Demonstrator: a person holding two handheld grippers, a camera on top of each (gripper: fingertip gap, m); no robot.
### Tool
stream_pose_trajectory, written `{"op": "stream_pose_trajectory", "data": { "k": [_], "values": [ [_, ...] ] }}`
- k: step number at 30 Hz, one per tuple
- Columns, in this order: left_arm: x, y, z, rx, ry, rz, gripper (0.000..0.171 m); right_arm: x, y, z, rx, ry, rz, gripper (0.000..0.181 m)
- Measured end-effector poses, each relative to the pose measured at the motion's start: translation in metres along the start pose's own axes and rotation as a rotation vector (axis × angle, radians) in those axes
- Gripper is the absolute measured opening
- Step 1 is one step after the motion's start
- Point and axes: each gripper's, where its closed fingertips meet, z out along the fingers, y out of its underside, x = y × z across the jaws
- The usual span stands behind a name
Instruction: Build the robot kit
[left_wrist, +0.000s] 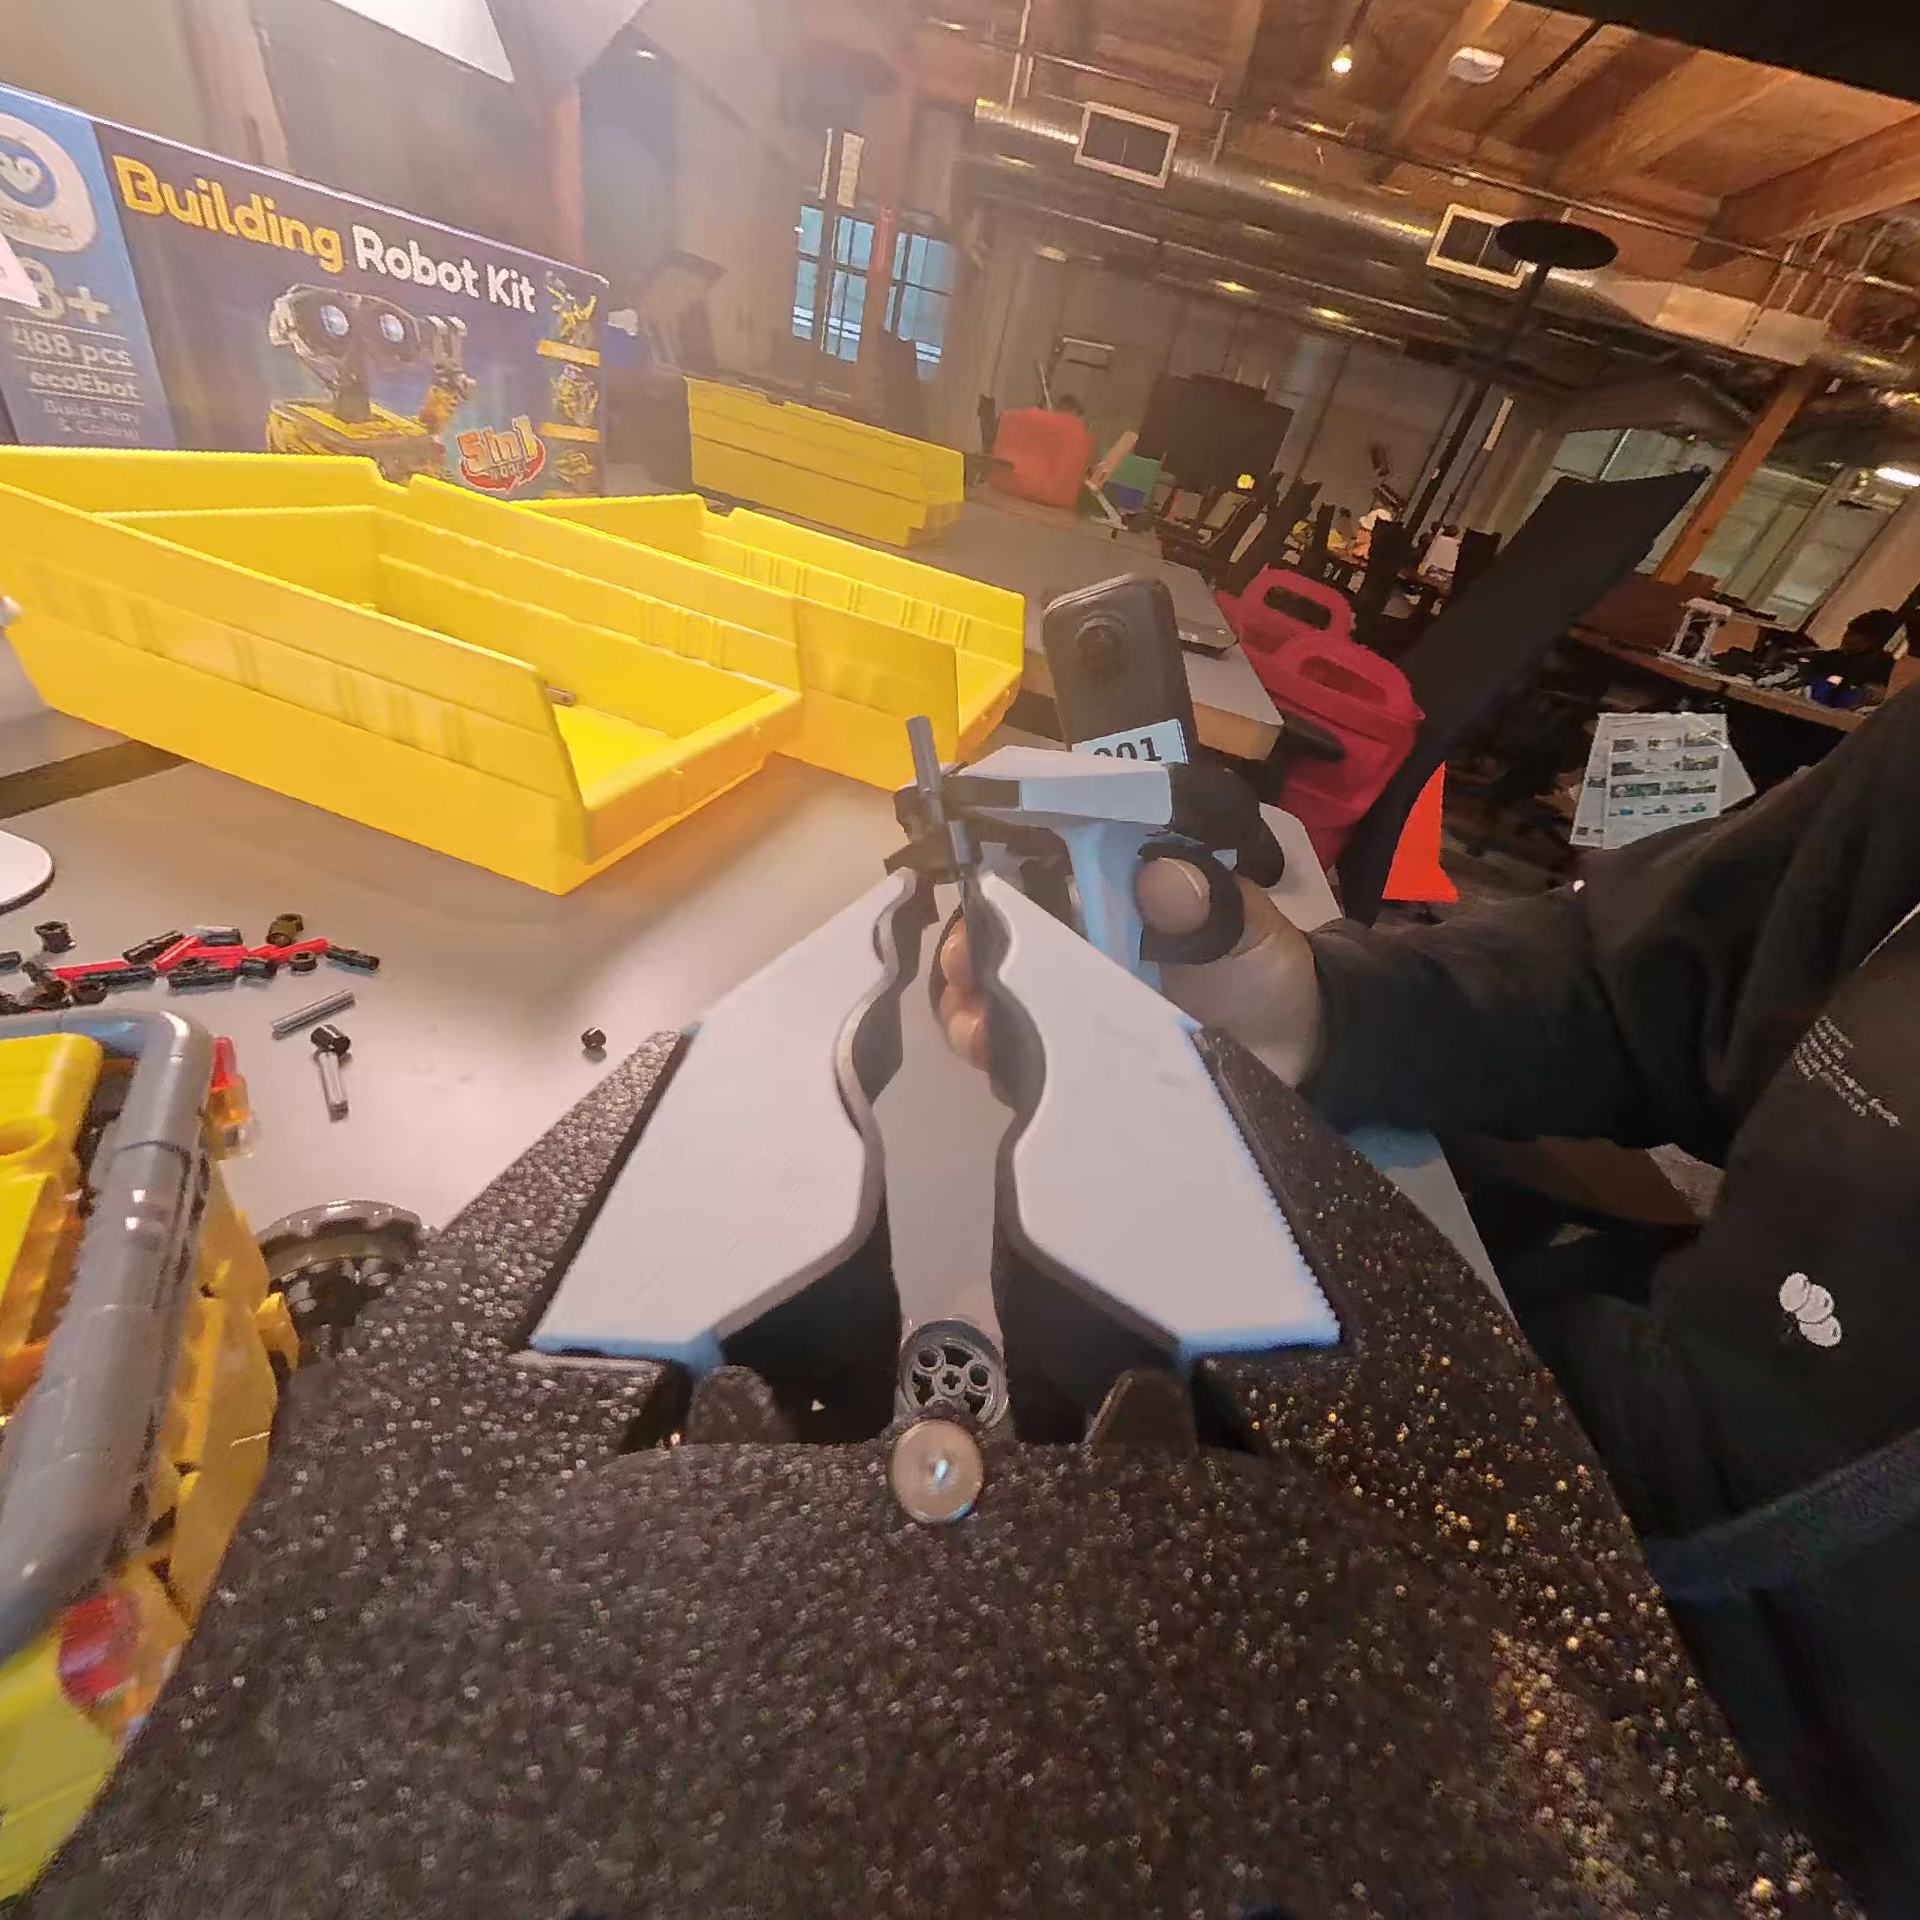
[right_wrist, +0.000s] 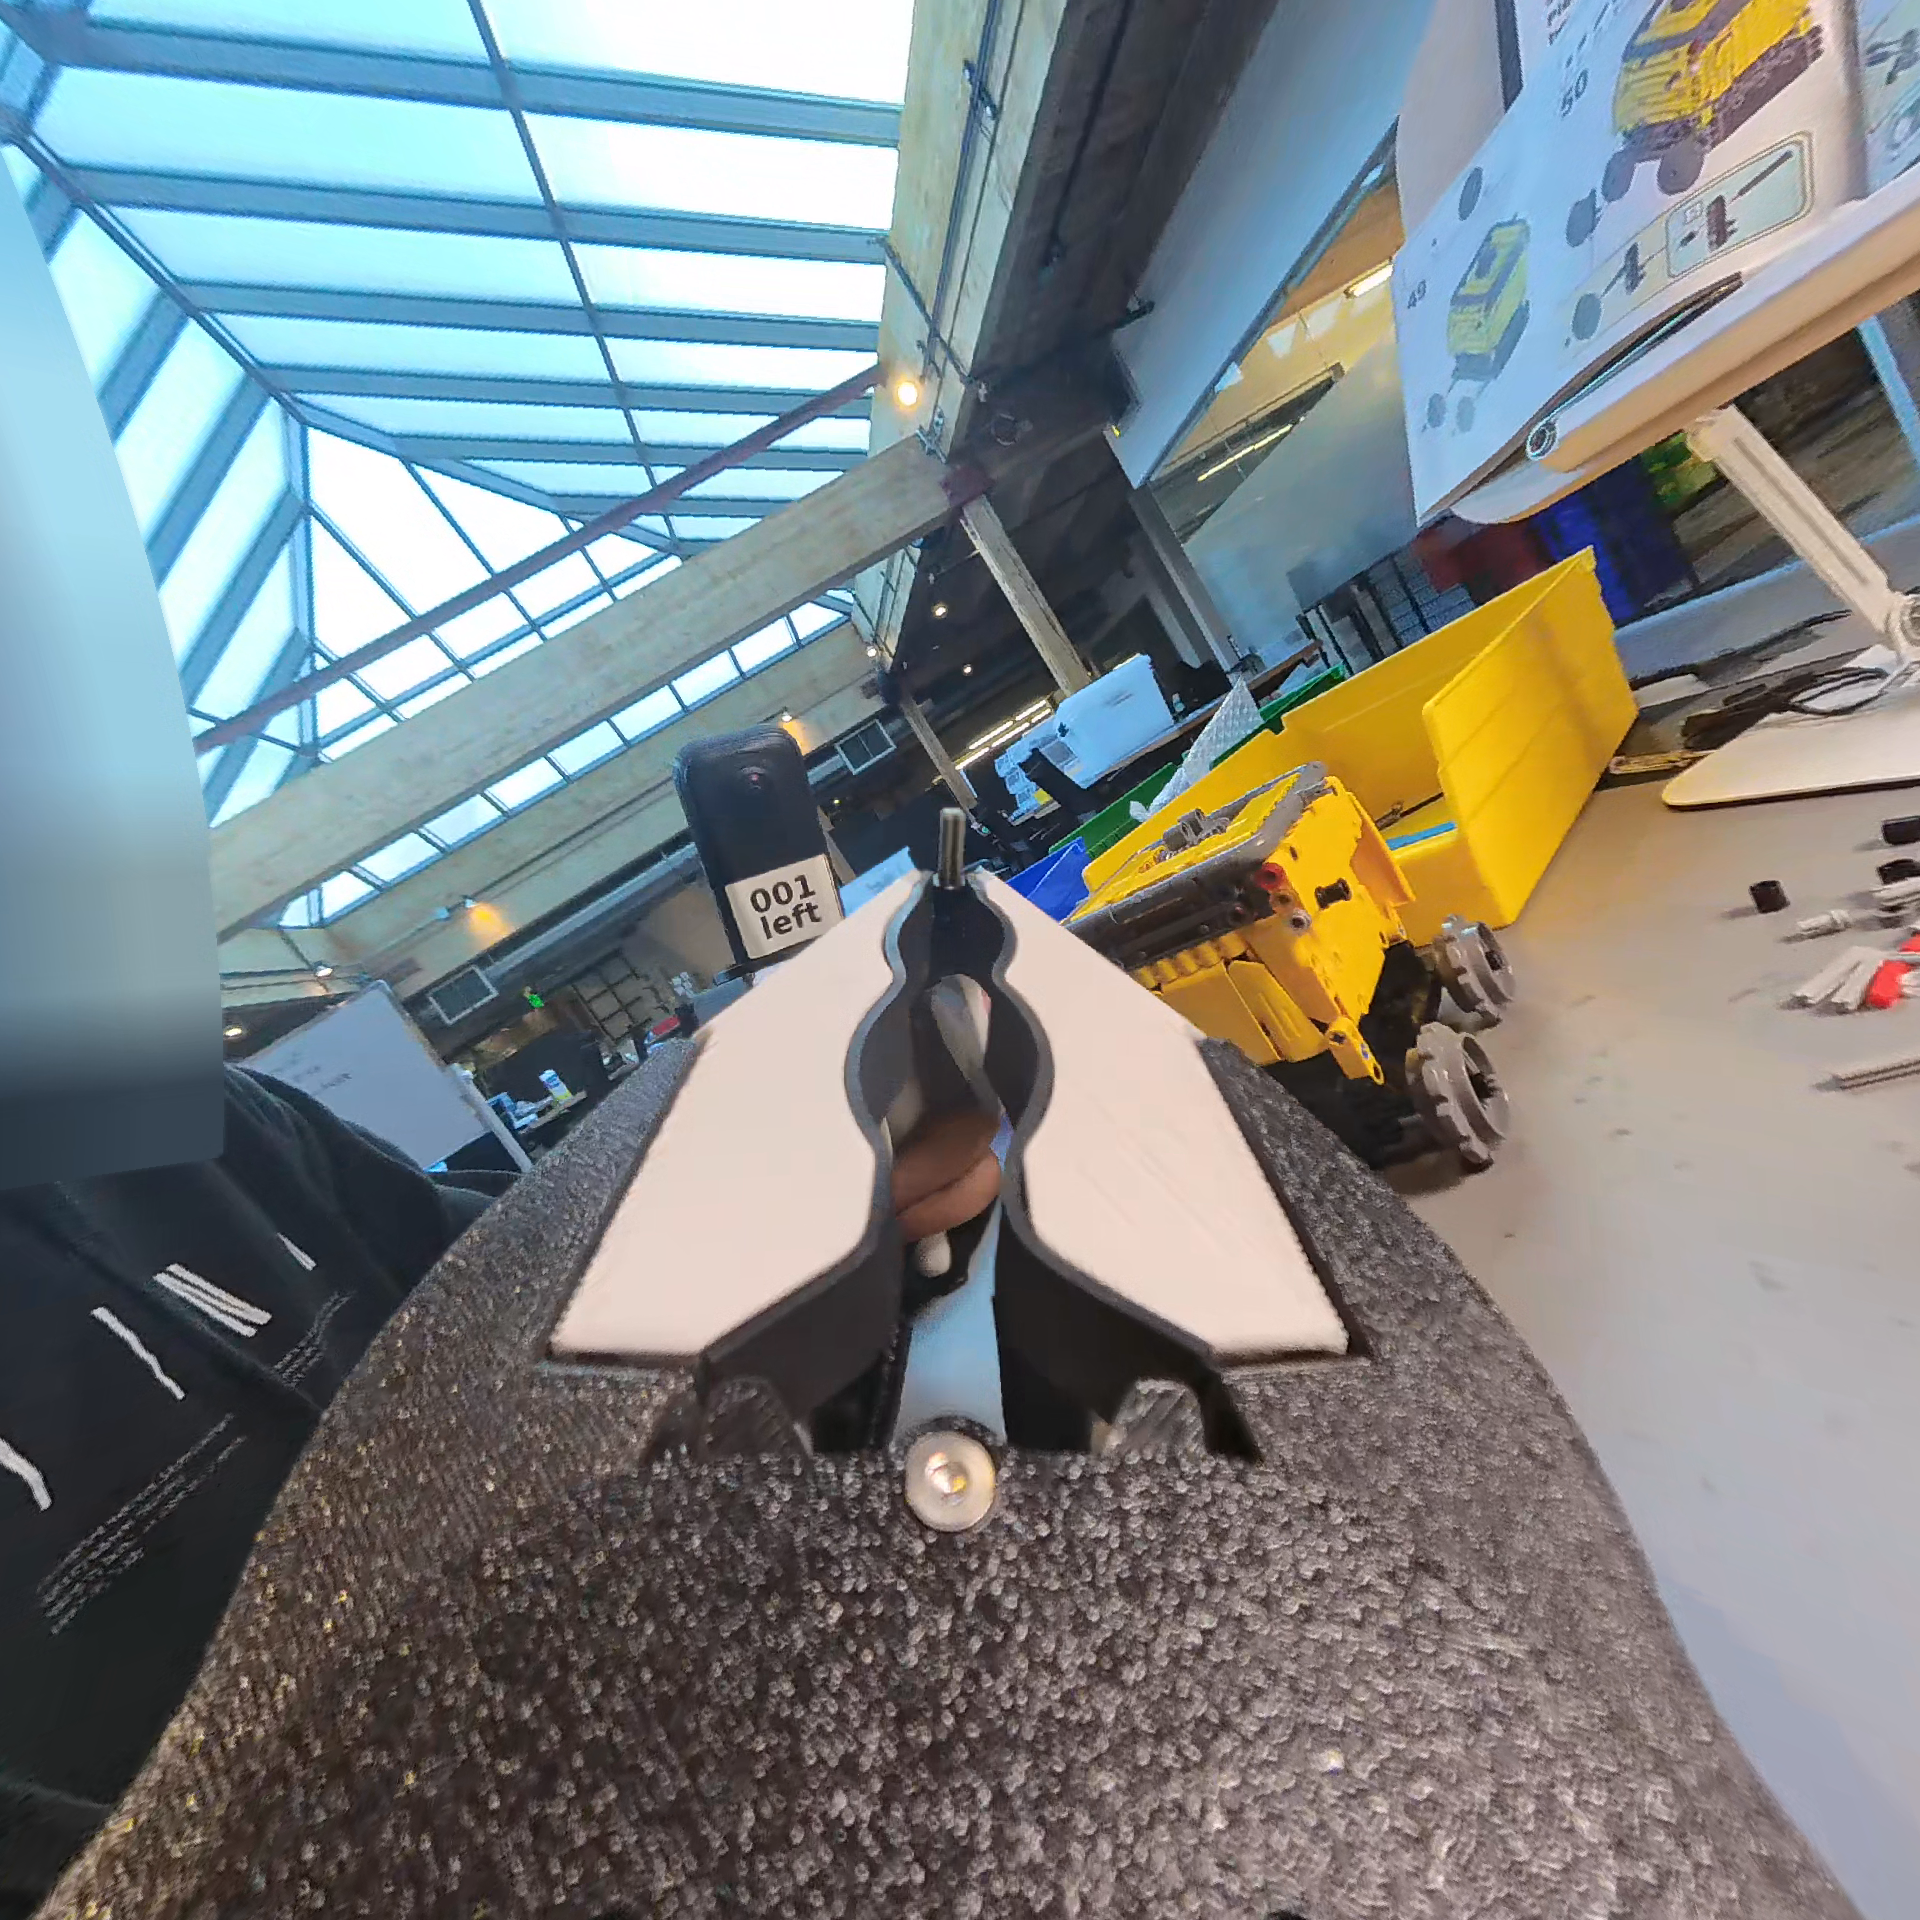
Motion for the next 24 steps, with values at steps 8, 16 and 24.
{"op": "stream_pose_trajectory", "data": {
  "k": [8,16,24],
  "values": [
    [-0.005,-0.012,-0.007,0.066,-0.019,-0.009,0.005,0.000,0.004,-0.001,0.000,-0.025,0.067,0.004],
    [0.002,-0.009,-0.008,0.037,0.025,0.033,0.012,-0.006,0.006,0.002,-0.002,-0.083,0.114,0.005],
    [0.007,-0.005,-0.012,-0.031,0.017,0.149,0.005,-0.010,0.013,0.001,-0.077,-0.100,0.051,0.005]
  ]
}}
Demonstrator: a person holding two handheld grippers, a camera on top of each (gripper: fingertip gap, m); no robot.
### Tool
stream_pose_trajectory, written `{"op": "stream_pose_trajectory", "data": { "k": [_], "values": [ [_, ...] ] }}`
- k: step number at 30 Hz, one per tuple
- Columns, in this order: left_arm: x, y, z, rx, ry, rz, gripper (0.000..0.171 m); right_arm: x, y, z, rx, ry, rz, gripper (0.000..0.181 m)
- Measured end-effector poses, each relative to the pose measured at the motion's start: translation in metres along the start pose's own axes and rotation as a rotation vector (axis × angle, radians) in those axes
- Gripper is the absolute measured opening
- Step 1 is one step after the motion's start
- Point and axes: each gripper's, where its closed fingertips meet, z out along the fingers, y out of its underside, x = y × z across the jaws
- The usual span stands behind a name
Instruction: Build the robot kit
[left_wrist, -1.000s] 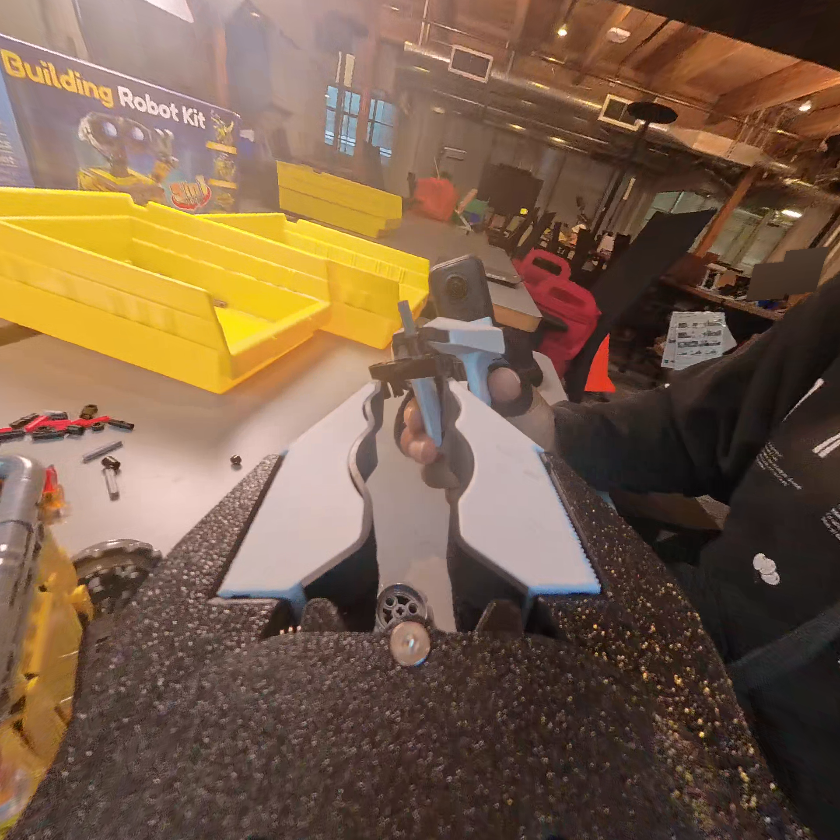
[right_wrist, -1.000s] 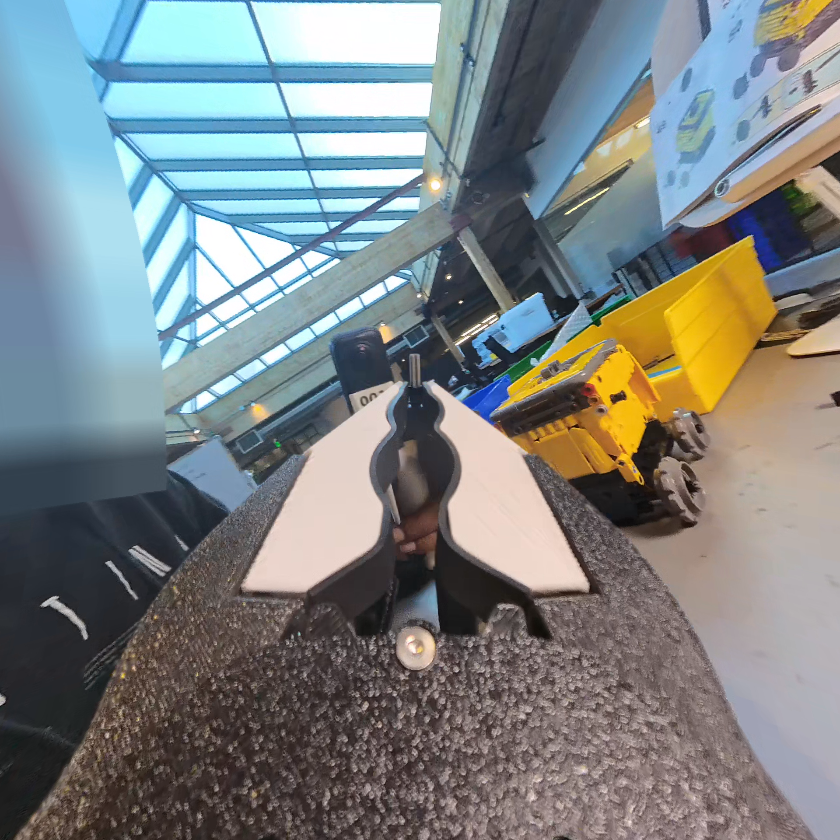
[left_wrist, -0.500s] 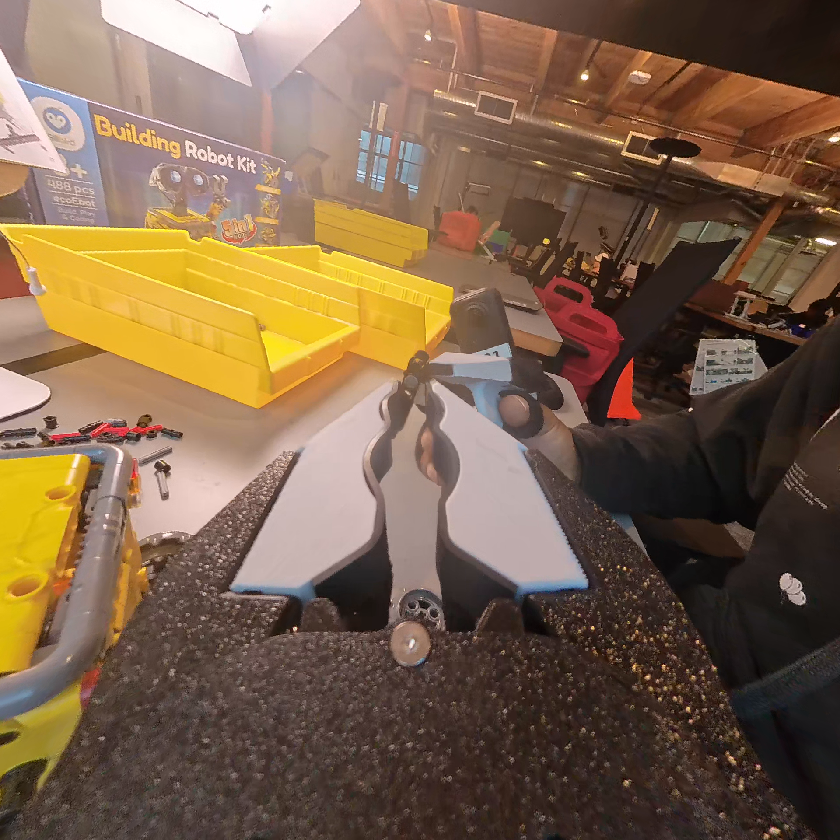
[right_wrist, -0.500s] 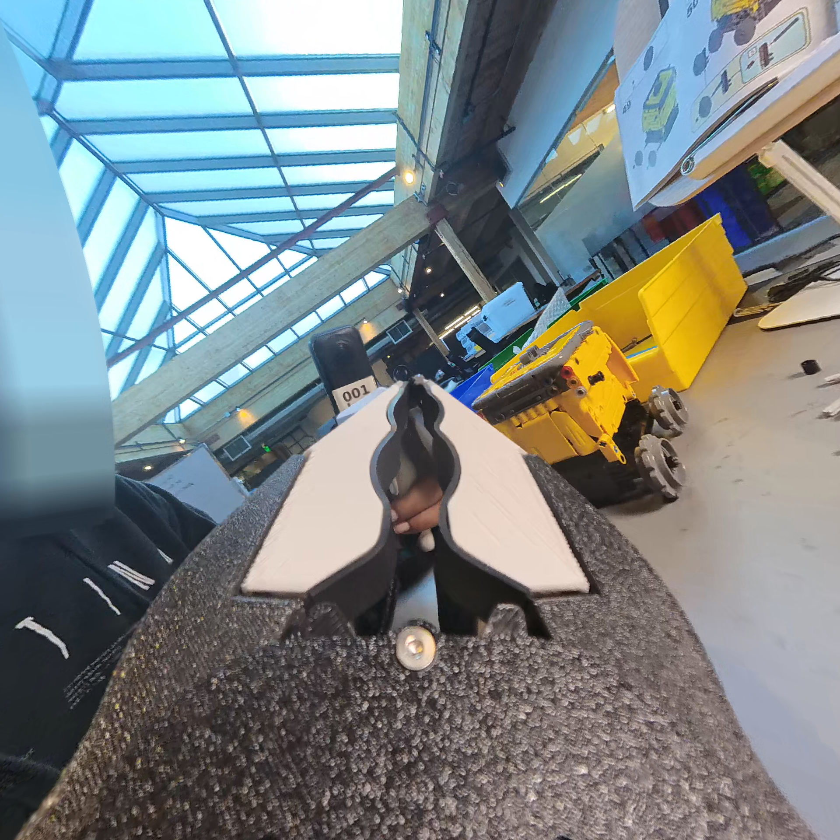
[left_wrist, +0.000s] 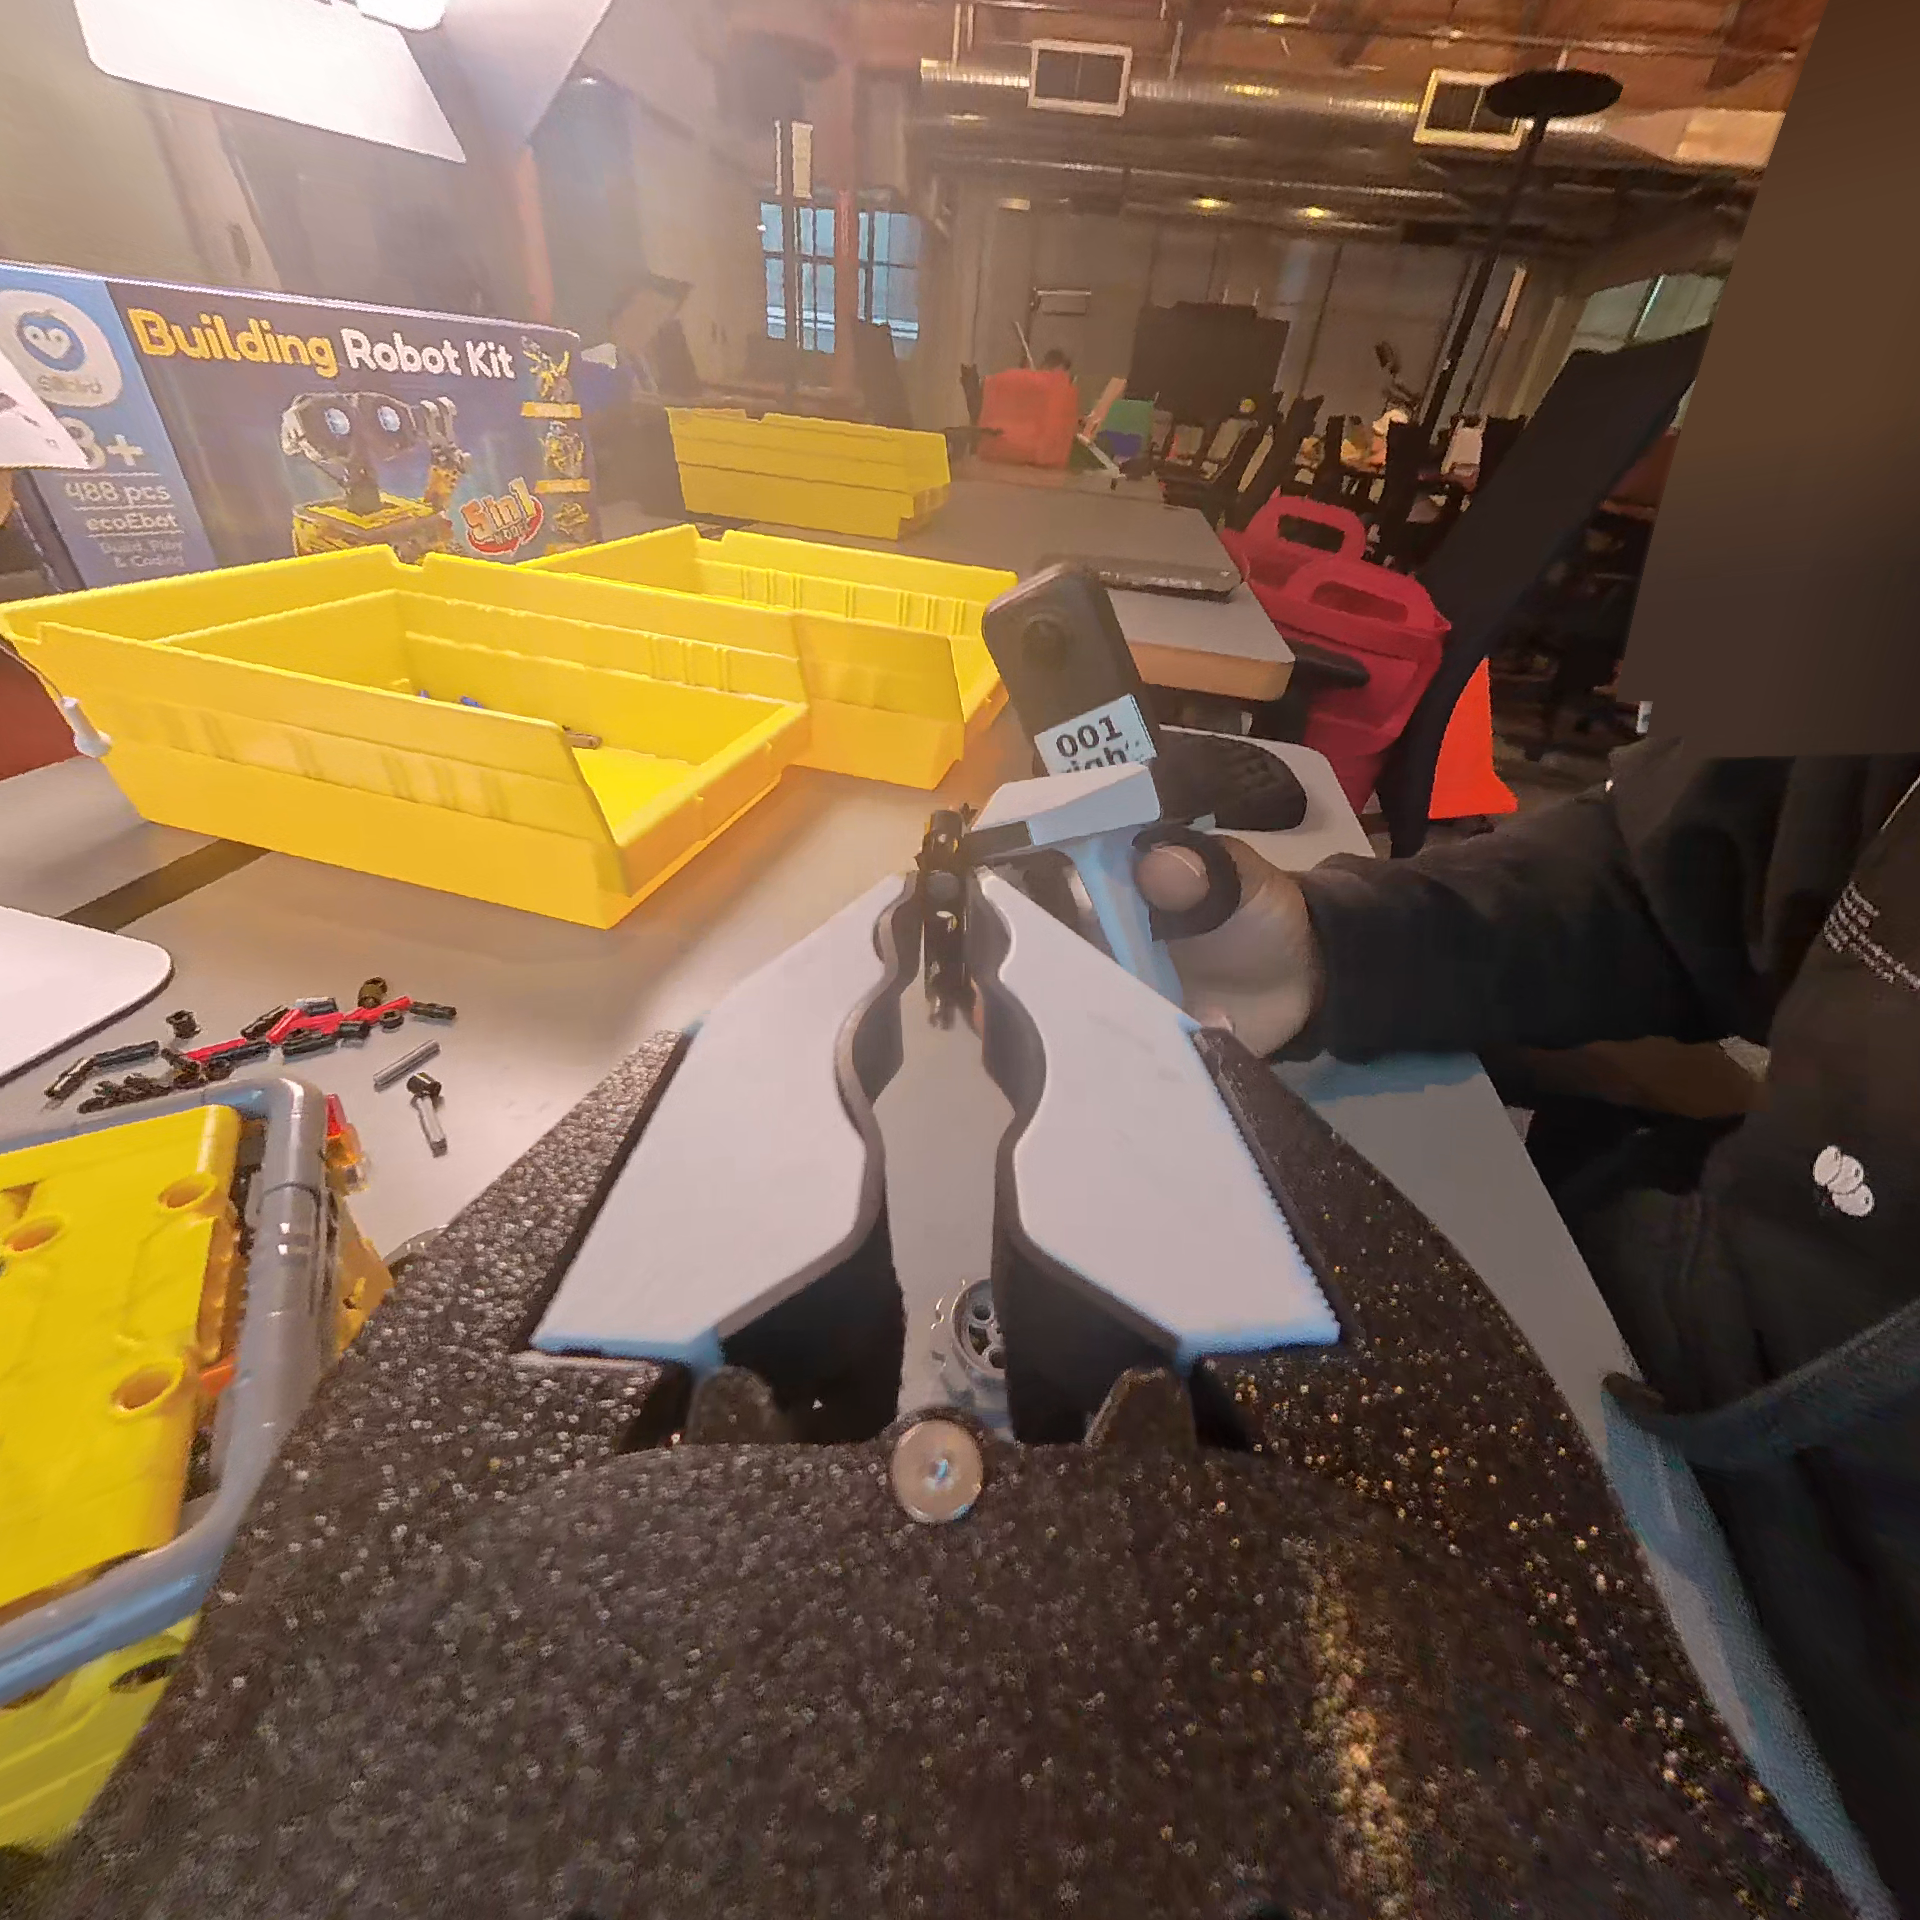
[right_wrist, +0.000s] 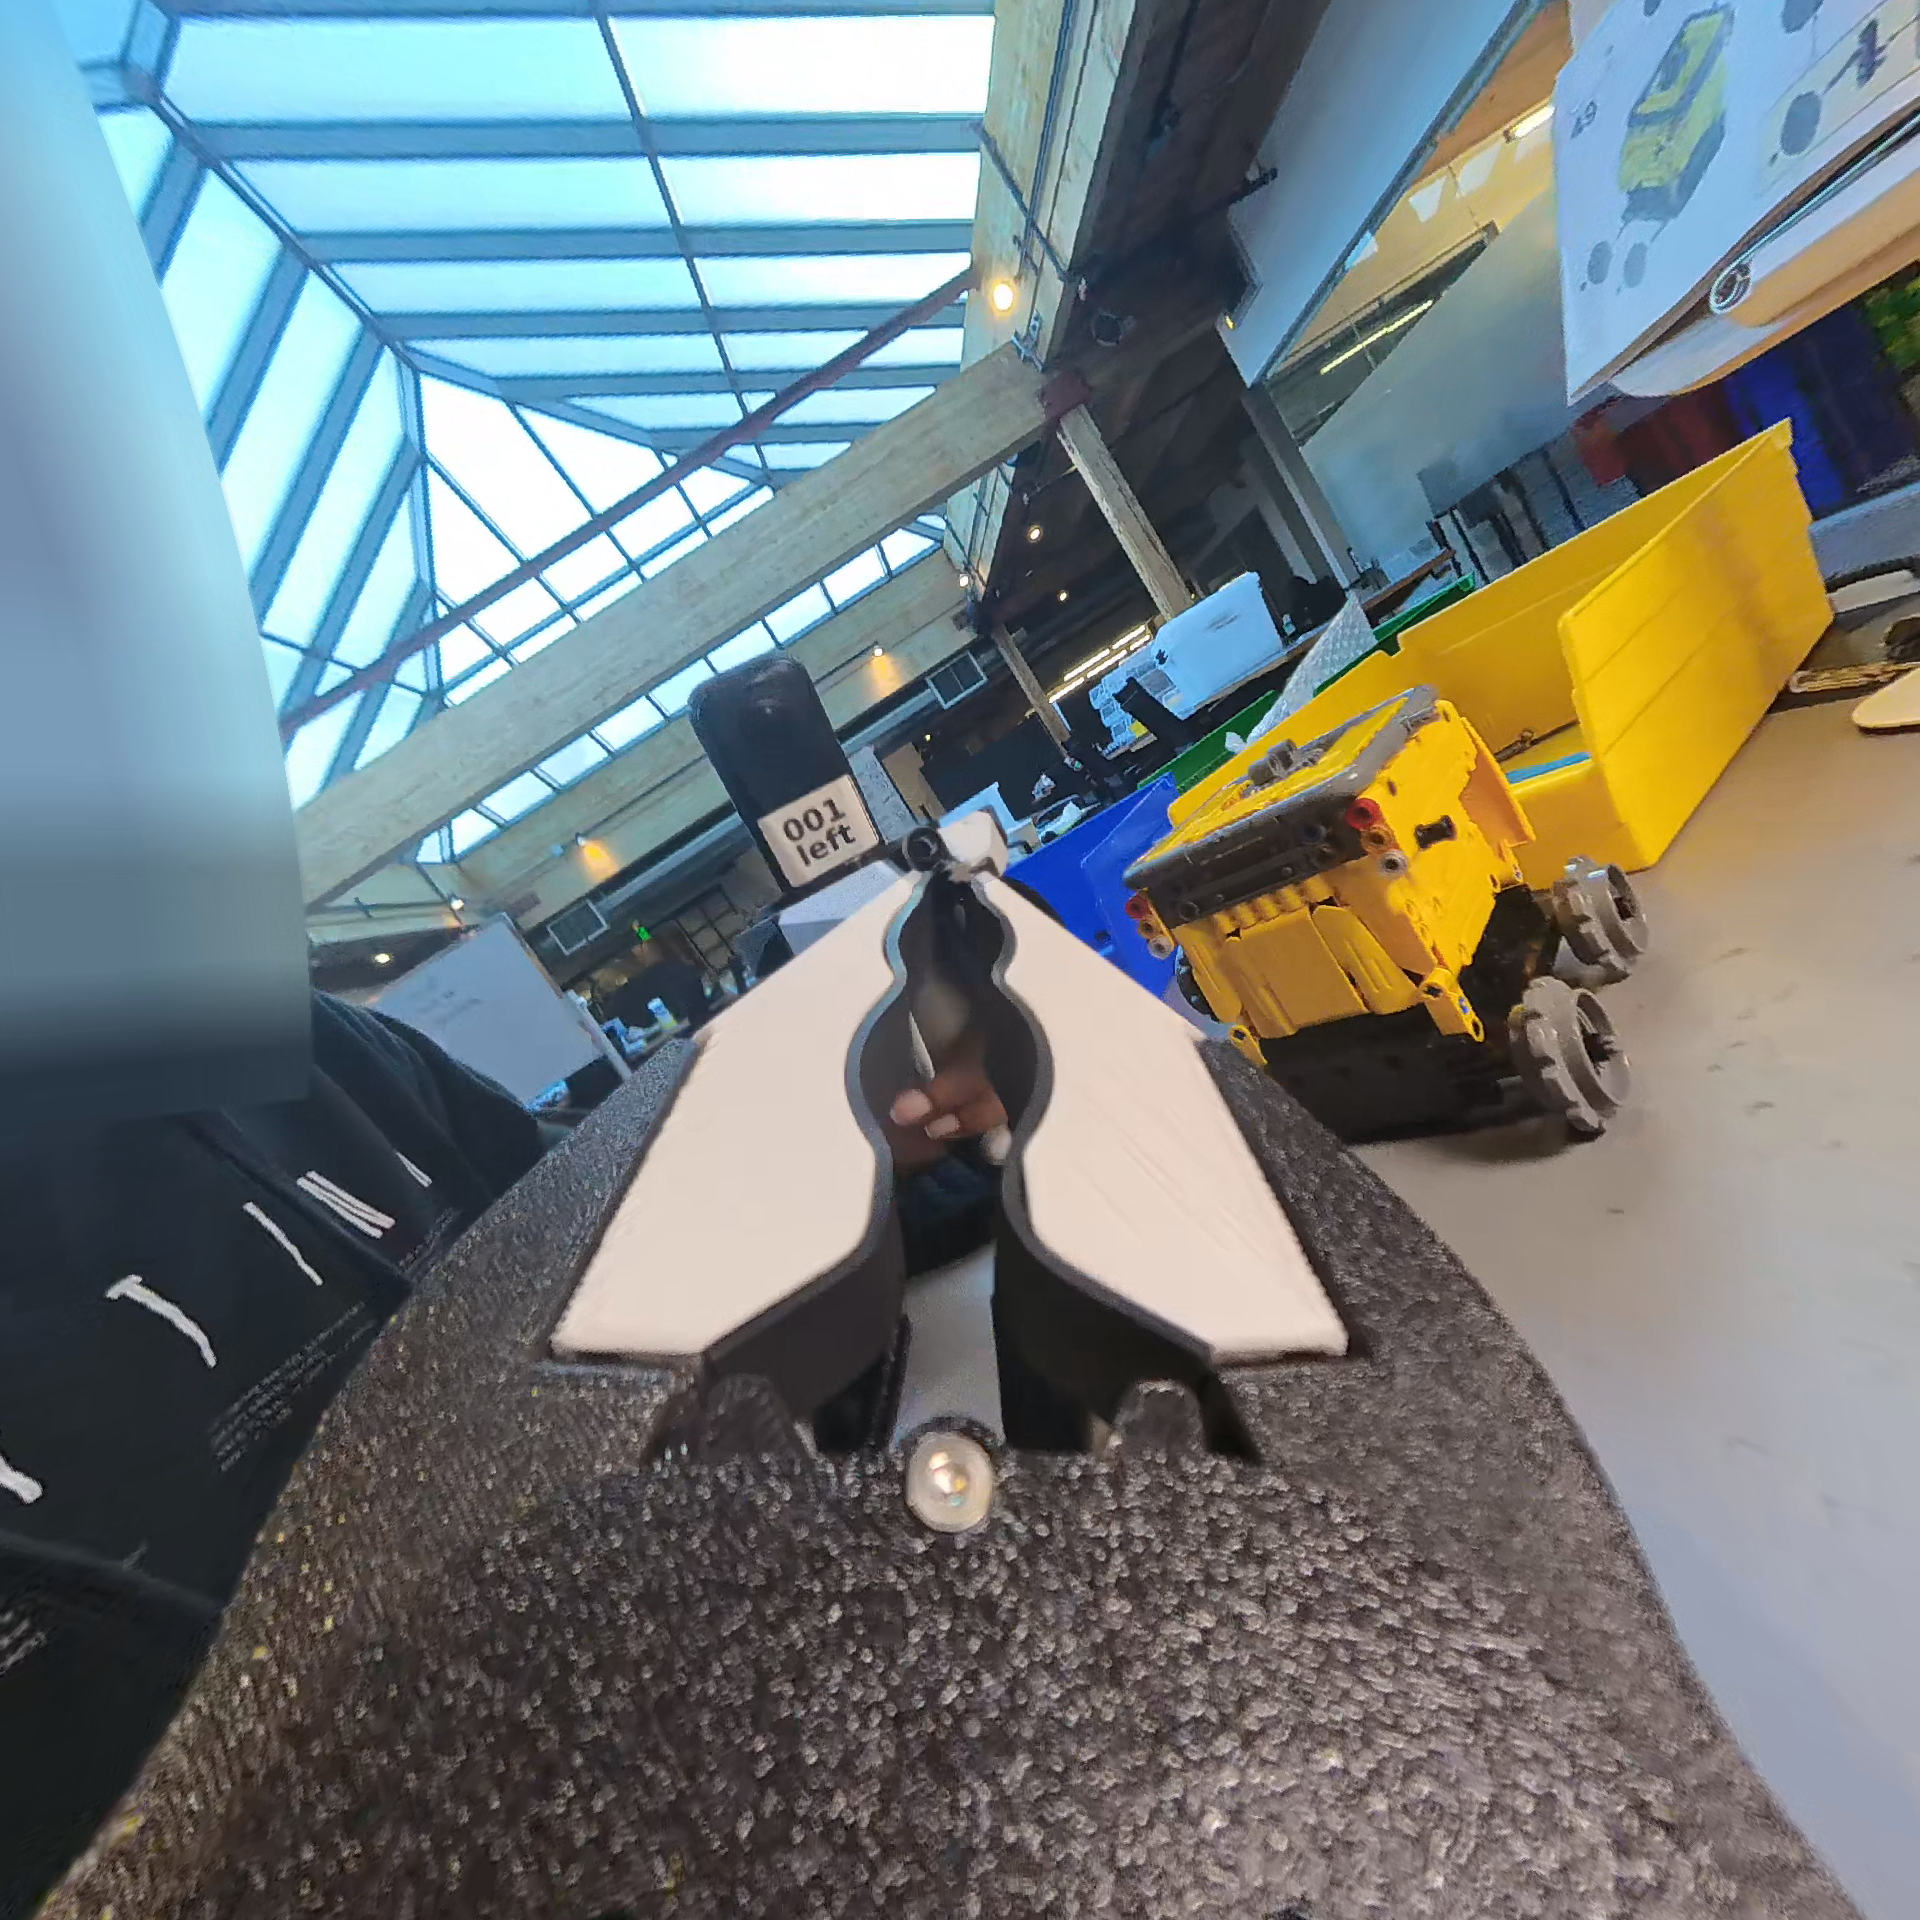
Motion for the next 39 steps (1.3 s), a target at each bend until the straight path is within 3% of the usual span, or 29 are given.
{"op": "stream_pose_trajectory", "data": {
  "k": [6,8,13,18,21,27,34,39],
  "values": [
    [0.001,0.001,-0.005,-0.022,0.026,-0.013,0.005,0.005,0.002,-0.018,-0.164,0.012,-0.151,0.000],
    [0.000,0.004,-0.004,-0.033,0.031,-0.023,0.005,0.007,0.002,-0.023,-0.221,0.043,-0.233,0.019],
    [0.006,0.020,0.004,-0.103,0.082,-0.056,0.005,0.004,0.007,-0.025,-0.345,0.042,-0.482,0.020],
    [0.013,0.030,0.008,-0.157,0.119,-0.057,0.005,0.006,0.028,-0.022,-0.496,0.005,-0.603,0.019],
    [0.016,0.035,0.010,-0.182,0.128,-0.046,0.005,0.003,0.030,-0.021,-0.478,-0.029,-0.583,0.007],
    [0.017,0.034,0.012,-0.166,0.136,-0.057,0.005,0.002,0.028,-0.023,-0.444,-0.045,-0.545,0.006],
    [-0.001,0.019,0.005,-0.093,-0.007,0.029,0.014,0.008,0.016,-0.019,-0.359,0.003,-0.484,0.006],
    [-0.005,0.015,0.005,-0.099,-0.099,0.153,0.009,0.012,0.009,-0.012,-0.277,0.045,-0.404,0.006]
  ]
}}
